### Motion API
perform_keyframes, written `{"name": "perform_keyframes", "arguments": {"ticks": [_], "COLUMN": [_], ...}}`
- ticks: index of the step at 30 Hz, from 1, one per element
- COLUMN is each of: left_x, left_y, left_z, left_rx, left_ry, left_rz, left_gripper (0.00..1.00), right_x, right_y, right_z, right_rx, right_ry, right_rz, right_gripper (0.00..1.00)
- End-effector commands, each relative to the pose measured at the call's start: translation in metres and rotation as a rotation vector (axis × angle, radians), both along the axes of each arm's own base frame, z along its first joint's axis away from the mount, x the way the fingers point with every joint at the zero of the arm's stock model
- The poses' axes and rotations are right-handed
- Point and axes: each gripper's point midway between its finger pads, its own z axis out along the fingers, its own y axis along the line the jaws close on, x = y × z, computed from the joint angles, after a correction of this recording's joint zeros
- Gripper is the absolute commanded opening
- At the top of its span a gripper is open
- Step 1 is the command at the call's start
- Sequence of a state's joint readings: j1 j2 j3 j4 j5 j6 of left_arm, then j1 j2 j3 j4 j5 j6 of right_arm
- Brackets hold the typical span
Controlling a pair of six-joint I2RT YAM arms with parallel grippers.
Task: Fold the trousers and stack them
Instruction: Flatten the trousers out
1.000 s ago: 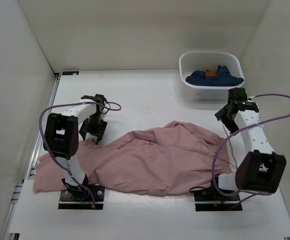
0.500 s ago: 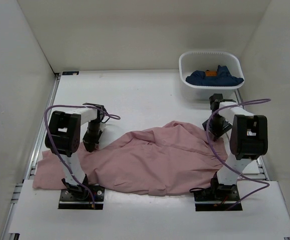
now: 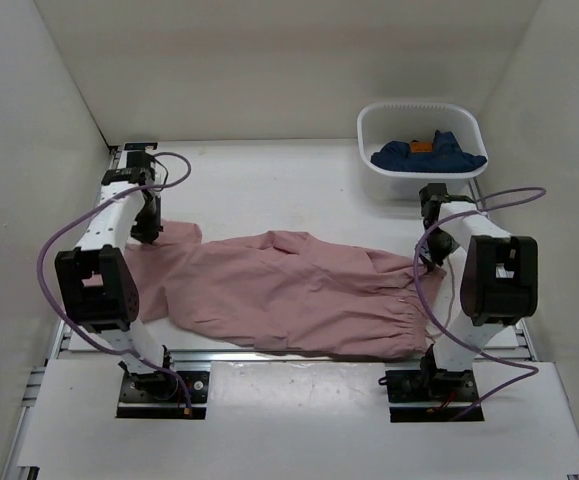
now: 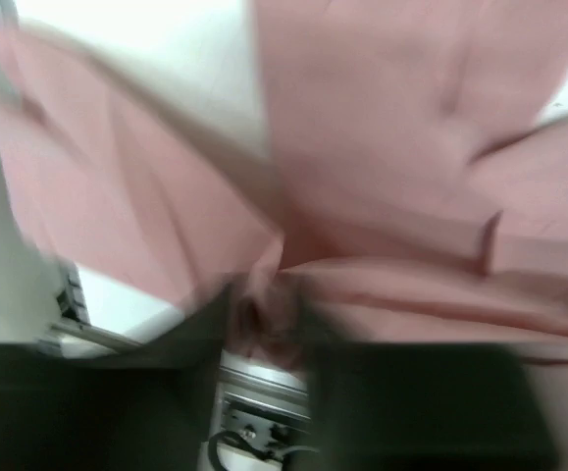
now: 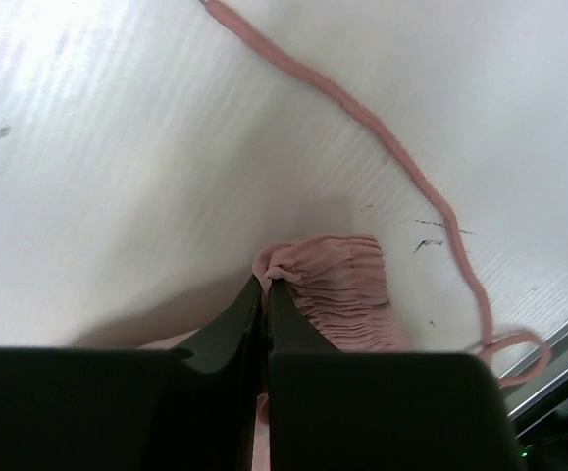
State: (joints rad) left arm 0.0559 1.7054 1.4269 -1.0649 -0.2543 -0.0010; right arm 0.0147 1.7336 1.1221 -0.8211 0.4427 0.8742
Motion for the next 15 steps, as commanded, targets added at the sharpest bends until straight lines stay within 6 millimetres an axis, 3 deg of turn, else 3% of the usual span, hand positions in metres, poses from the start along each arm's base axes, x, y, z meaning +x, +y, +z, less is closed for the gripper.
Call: {"name": "perform_keyframes", "arguments": {"ticks": [1, 2, 4, 6, 7, 9, 10, 13, 15], "left_x": [-0.029, -0.042, -0.066, -0.067, -0.063, -0.044, -0.026, -0.005, -0.003], "left_y": [0.010, 0.004, -0.006, -0.003, 0.003, 0.009, 0.014, 0.016, 0.017], "left_z": [-0.013, -0.024, -0.046, -0.056, -0.054, -0.037, -0.019, 0.016, 0.024], "left_rx": [-0.013, -0.041, -0.097, -0.082, -0.064, -0.047, -0.052, -0.040, -0.016], "left_ry": [0.085, 0.155, 0.273, 0.277, 0.250, 0.148, 0.066, -0.057, -0.079], "left_rz": [0.038, 0.034, 0.029, 0.032, 0.042, 0.051, 0.062, 0.060, 0.055], "left_gripper": [0.54, 0.62, 0.65, 0.73, 0.75, 0.79, 0.81, 0.82, 0.82], "right_x": [0.006, 0.006, 0.003, 0.001, 0.005, 0.008, 0.012, 0.023, 0.019], "right_y": [-0.010, -0.007, -0.006, 0.002, 0.005, 0.008, 0.008, 0.005, -0.001], "right_z": [0.028, 0.027, 0.024, 0.016, 0.018, 0.021, 0.030, 0.055, 0.063], "right_rx": [-0.061, -0.047, -0.037, -0.004, 0.010, 0.028, 0.024, -0.018, -0.040], "right_ry": [-0.082, -0.078, -0.054, -0.019, -0.027, -0.027, -0.053, -0.147, -0.152], "right_rz": [0.062, 0.076, 0.092, 0.127, 0.141, 0.186, 0.200, 0.251, 0.258], "right_gripper": [0.00, 0.00, 0.00, 0.02, 0.09, 0.37, 0.47, 0.53, 0.55]}}
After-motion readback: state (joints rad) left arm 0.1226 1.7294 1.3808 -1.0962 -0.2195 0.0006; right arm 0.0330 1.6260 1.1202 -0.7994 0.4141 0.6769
